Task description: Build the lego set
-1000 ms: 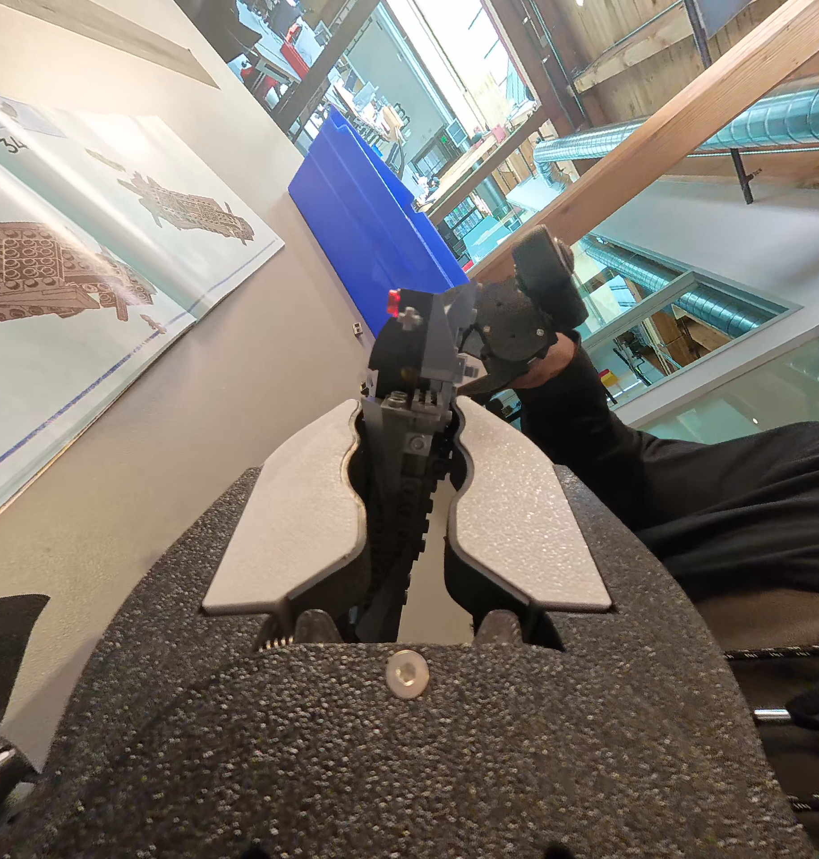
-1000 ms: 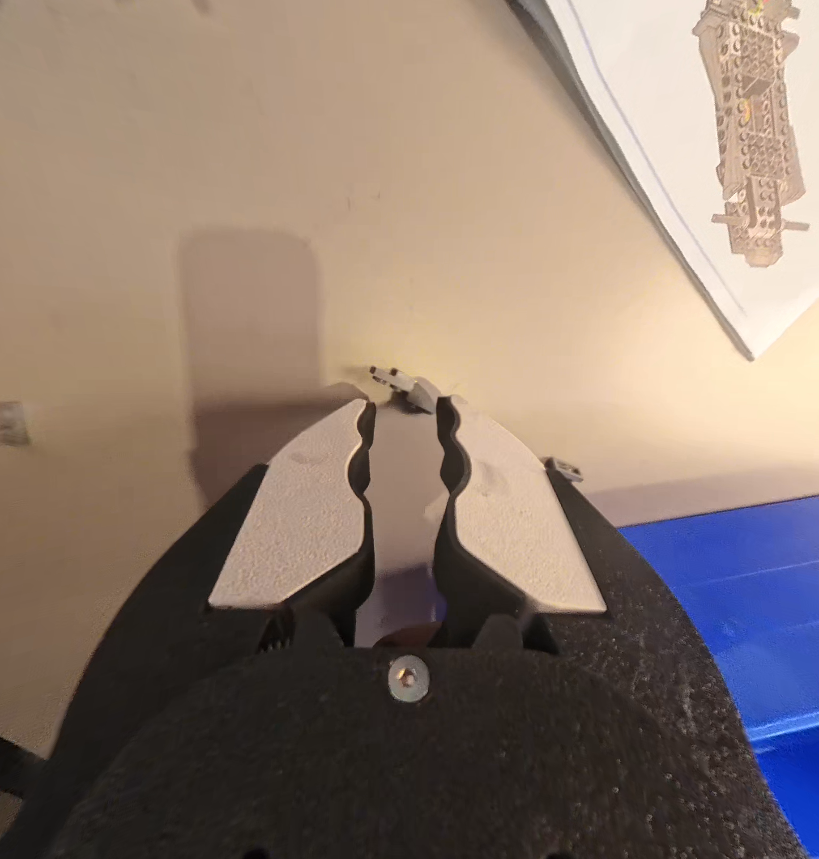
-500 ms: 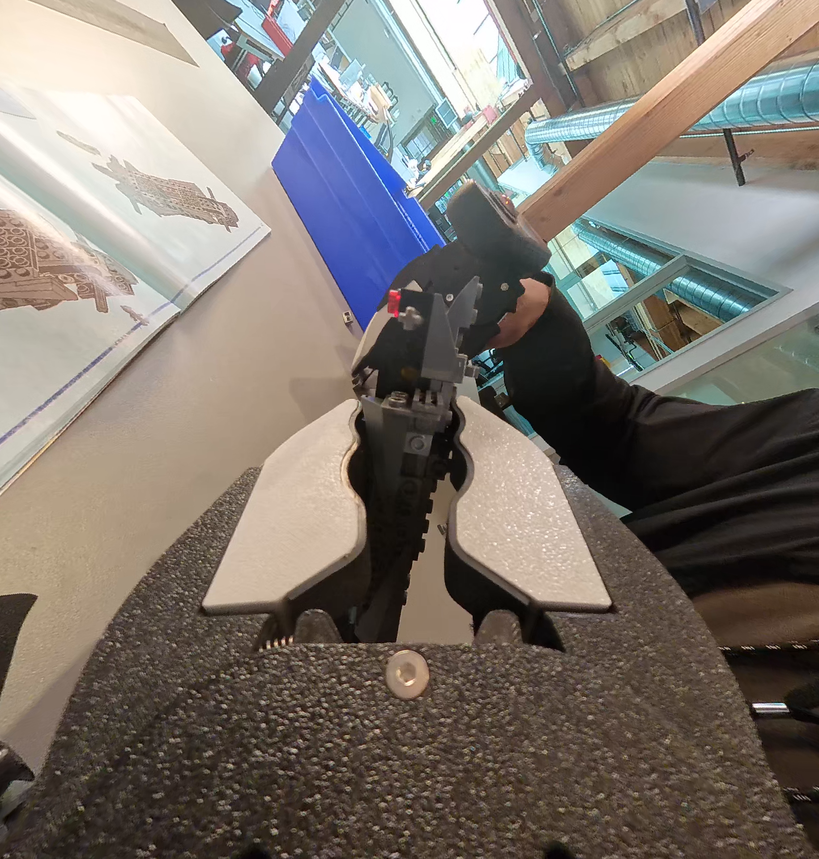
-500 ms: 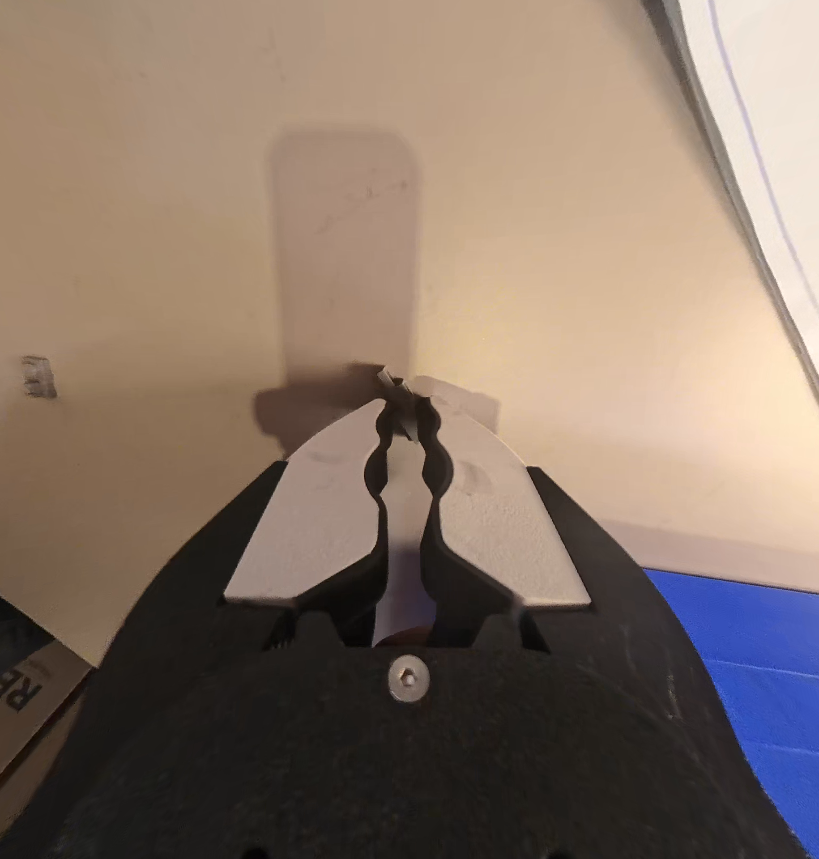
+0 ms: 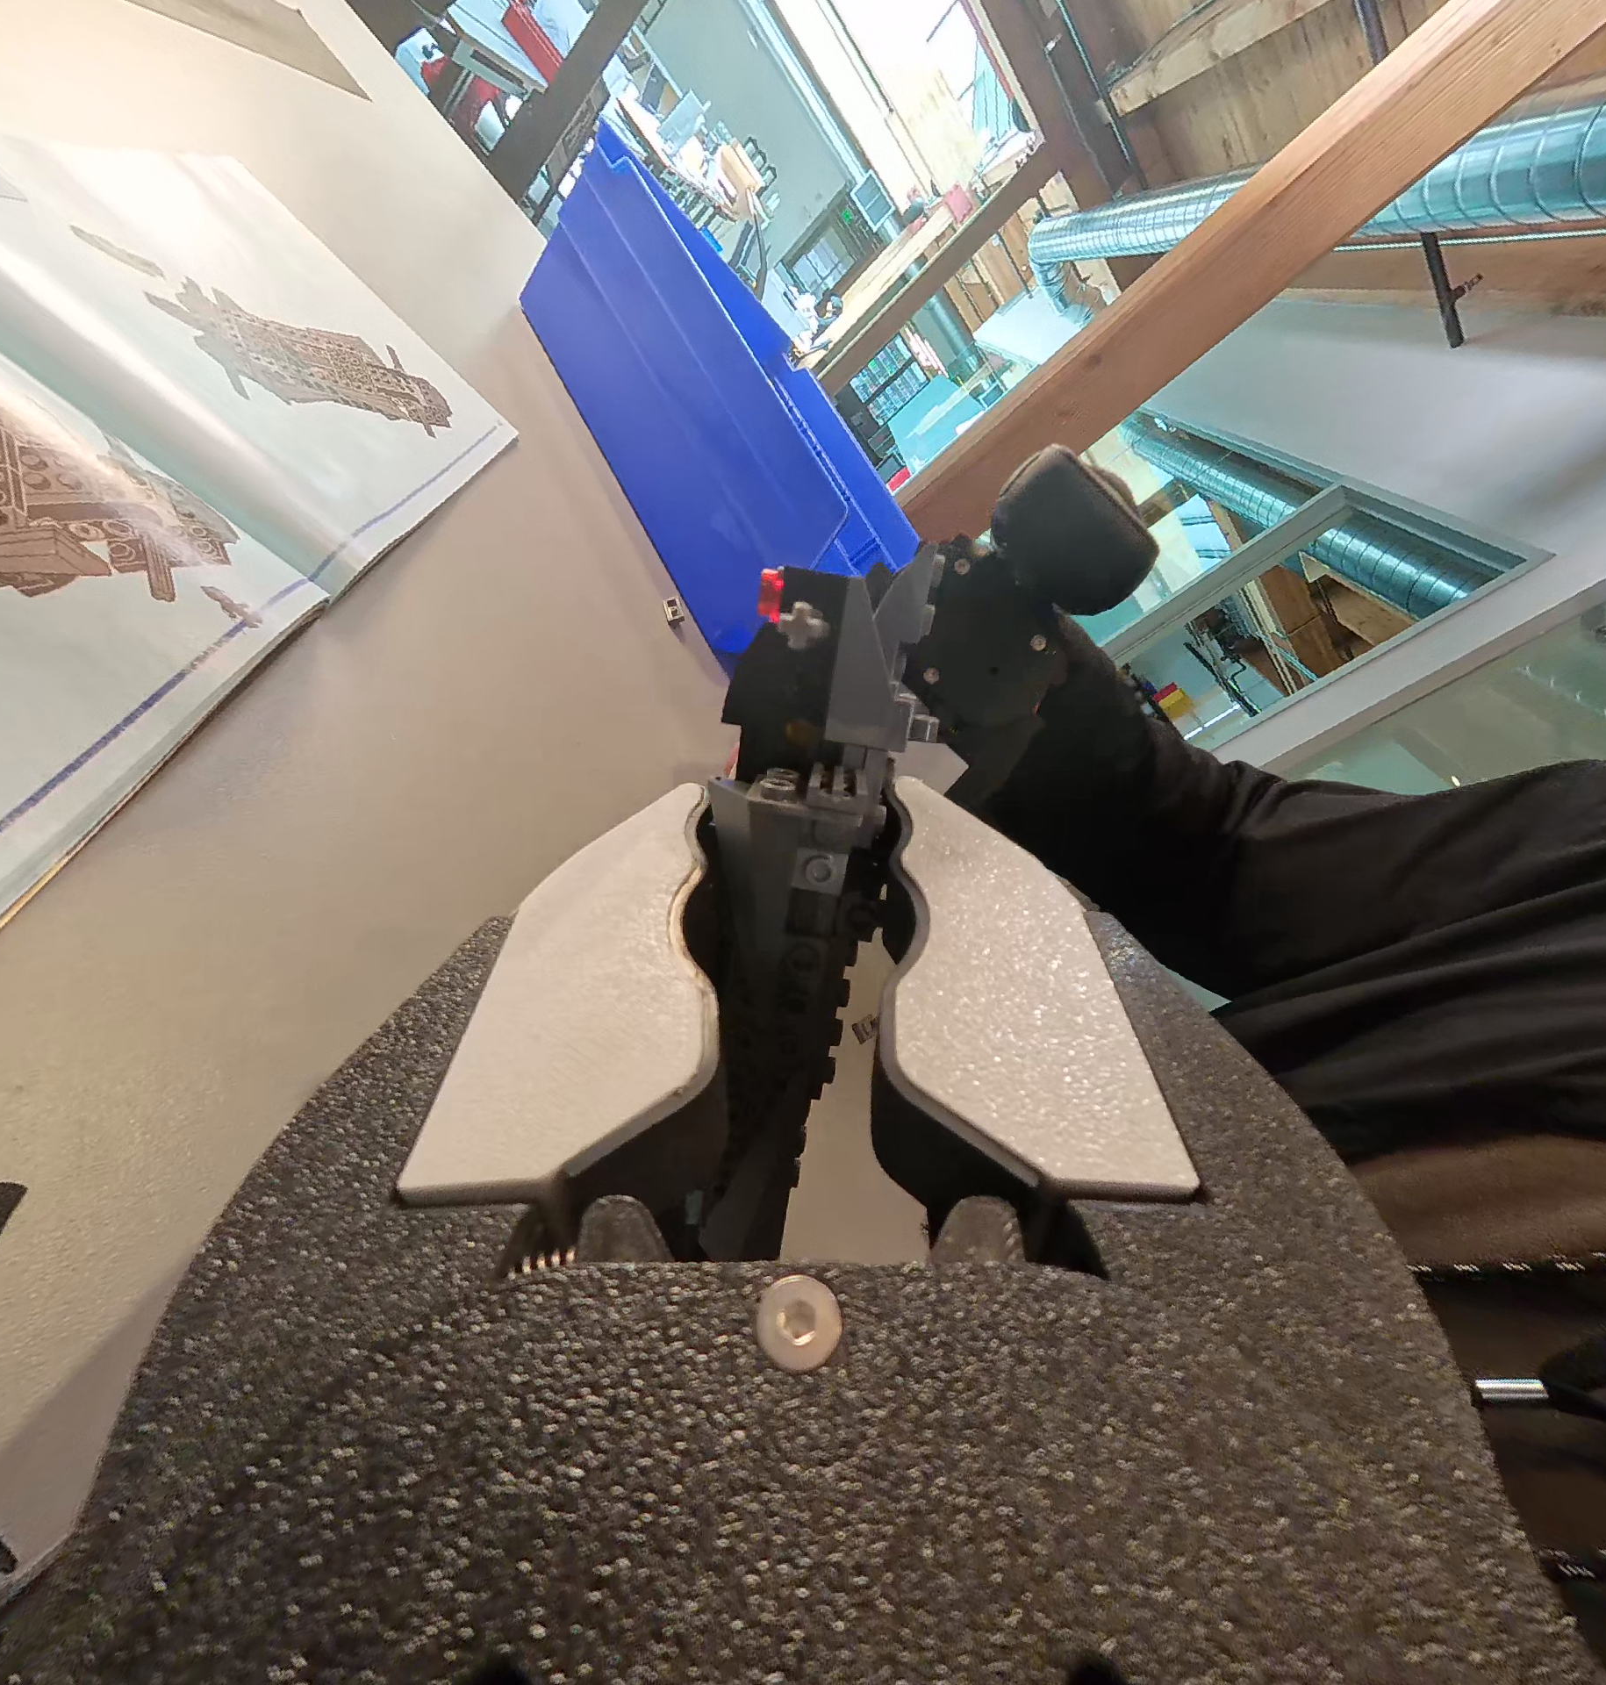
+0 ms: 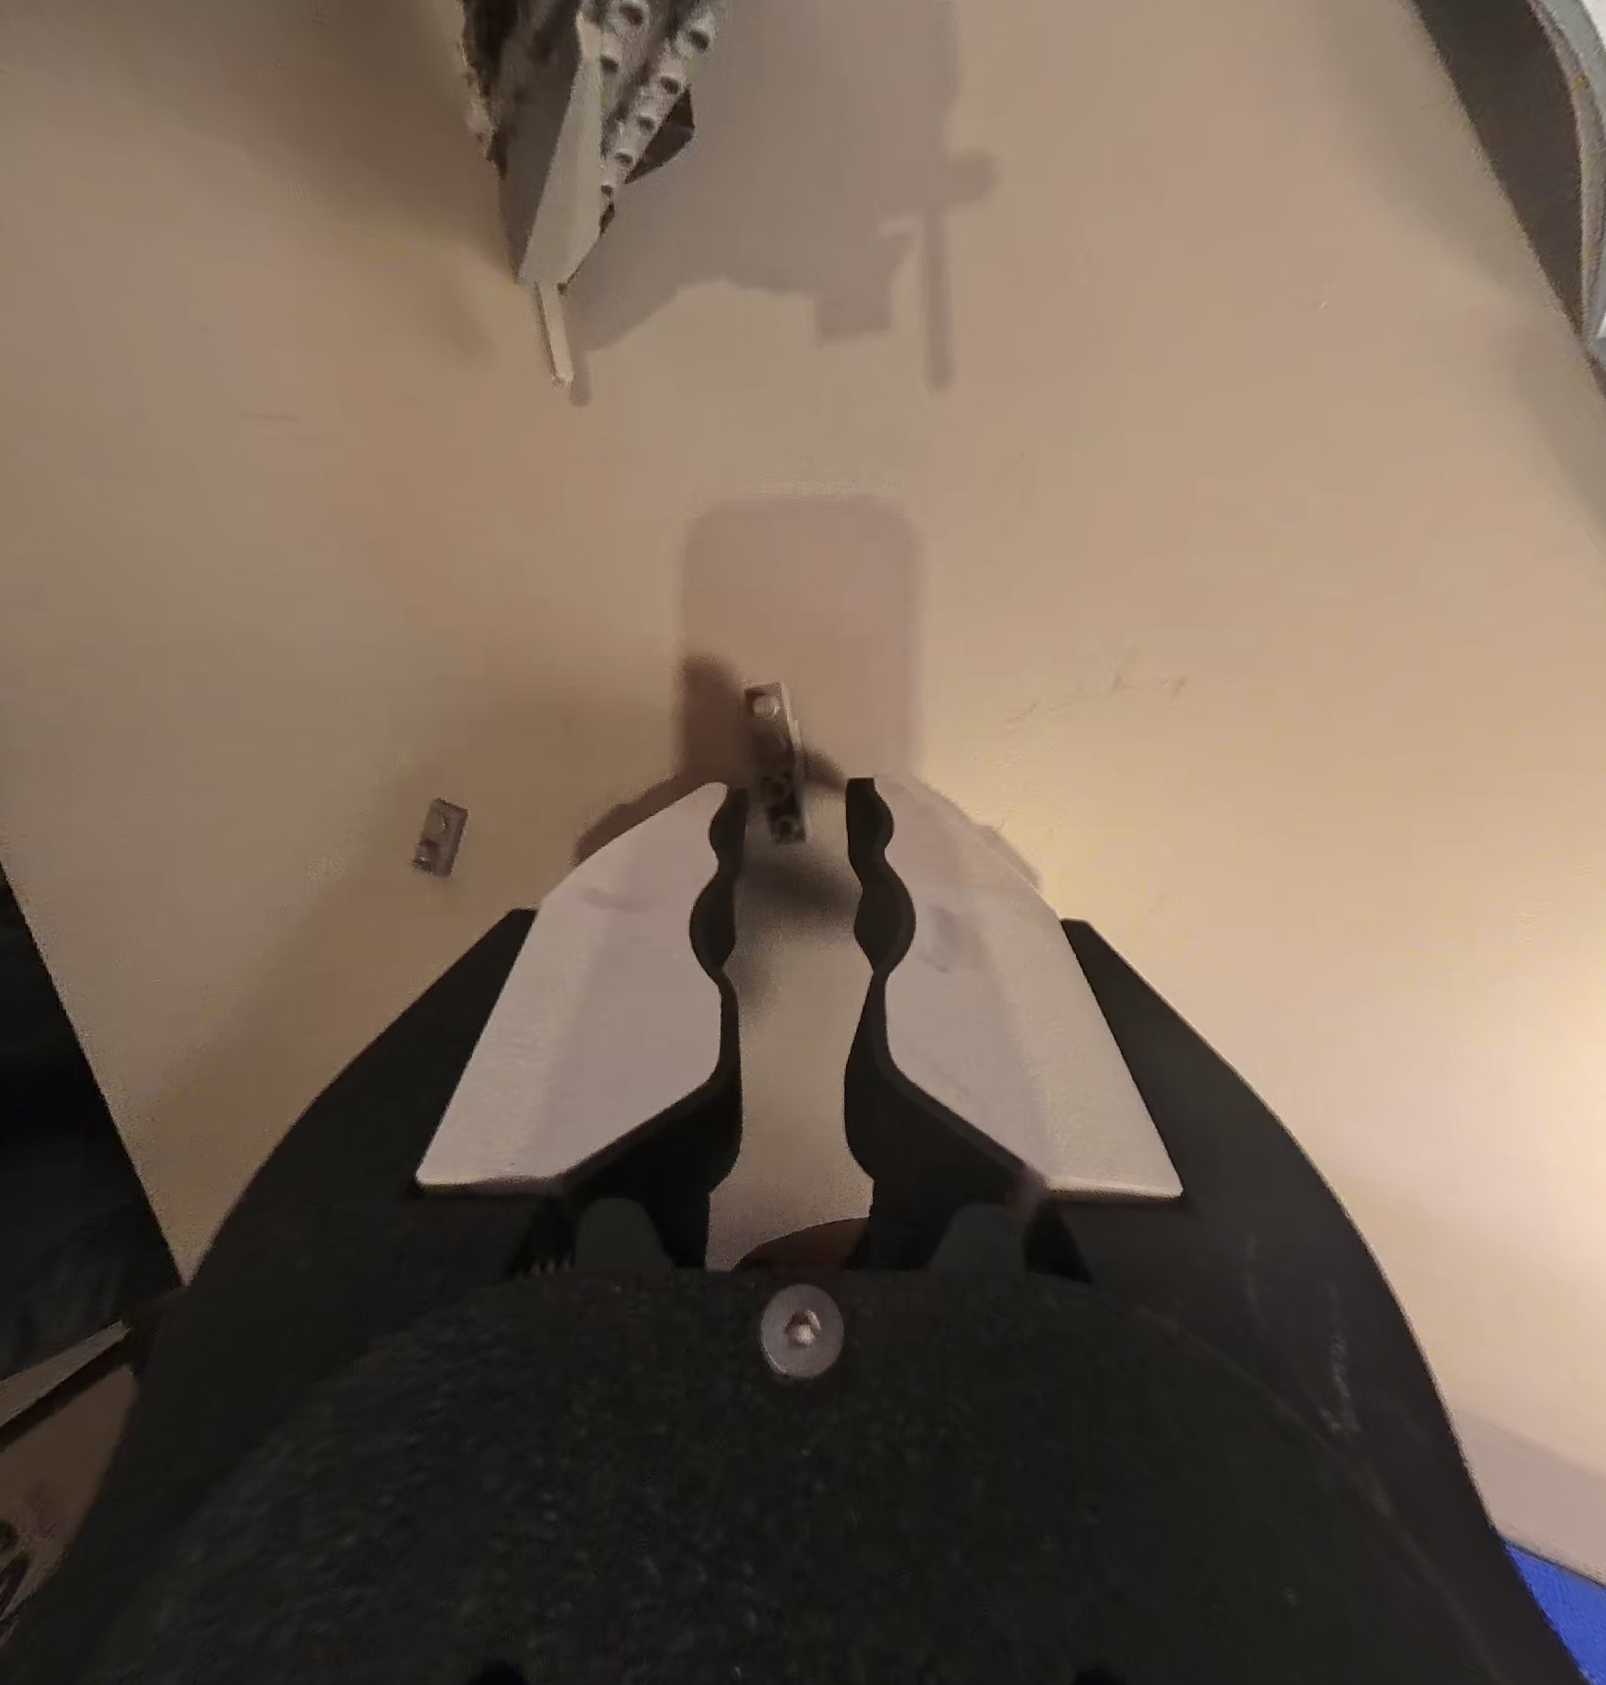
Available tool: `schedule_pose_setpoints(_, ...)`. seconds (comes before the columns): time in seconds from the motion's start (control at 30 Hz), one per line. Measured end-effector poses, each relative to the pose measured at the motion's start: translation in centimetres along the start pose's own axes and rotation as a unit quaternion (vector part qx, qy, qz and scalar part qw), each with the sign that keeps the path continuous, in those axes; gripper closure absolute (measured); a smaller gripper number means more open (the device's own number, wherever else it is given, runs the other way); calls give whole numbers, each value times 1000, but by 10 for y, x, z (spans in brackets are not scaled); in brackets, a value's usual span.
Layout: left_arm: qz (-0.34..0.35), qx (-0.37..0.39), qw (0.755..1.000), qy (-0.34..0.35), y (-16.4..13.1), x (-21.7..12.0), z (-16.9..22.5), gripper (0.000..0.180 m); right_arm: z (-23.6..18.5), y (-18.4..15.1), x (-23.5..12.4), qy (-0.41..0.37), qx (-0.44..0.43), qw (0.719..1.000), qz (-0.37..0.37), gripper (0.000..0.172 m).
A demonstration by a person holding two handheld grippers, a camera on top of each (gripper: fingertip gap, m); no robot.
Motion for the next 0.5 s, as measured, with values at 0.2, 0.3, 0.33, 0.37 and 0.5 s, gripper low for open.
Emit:
schedule_pose_setpoints(0.2,1,-2,1000,0,0,0,-1,147,-5,-17,1,22,32,997,70,145)
schedule_pose_setpoints(0.3,0,-1,1000,0,0,0,0,147,-7,-19,3,-2,16,996,86,145)
schedule_pose_setpoints(0.33,-1,0,1000,0,0,0,0,147,-7,-19,3,-6,12,996,88,145)
schedule_pose_setpoints(0.37,-2,1,1000,-2,0,1,0,147,-6,-18,3,-9,5,996,90,145)
schedule_pose_setpoints(0.5,-4,-4,1000,-6,-1,2,-1,147,-10,-14,0,4,-35,995,96,145)
Point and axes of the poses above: each gripper's, where its closed fingertips meet, x out along the fingers, y out of its top, z = x × y across the jaws, the point moved 10 cm from there along -x, back along the fingers, and after that the axes turned 2 degrees about -y, right-handed, at the moved point
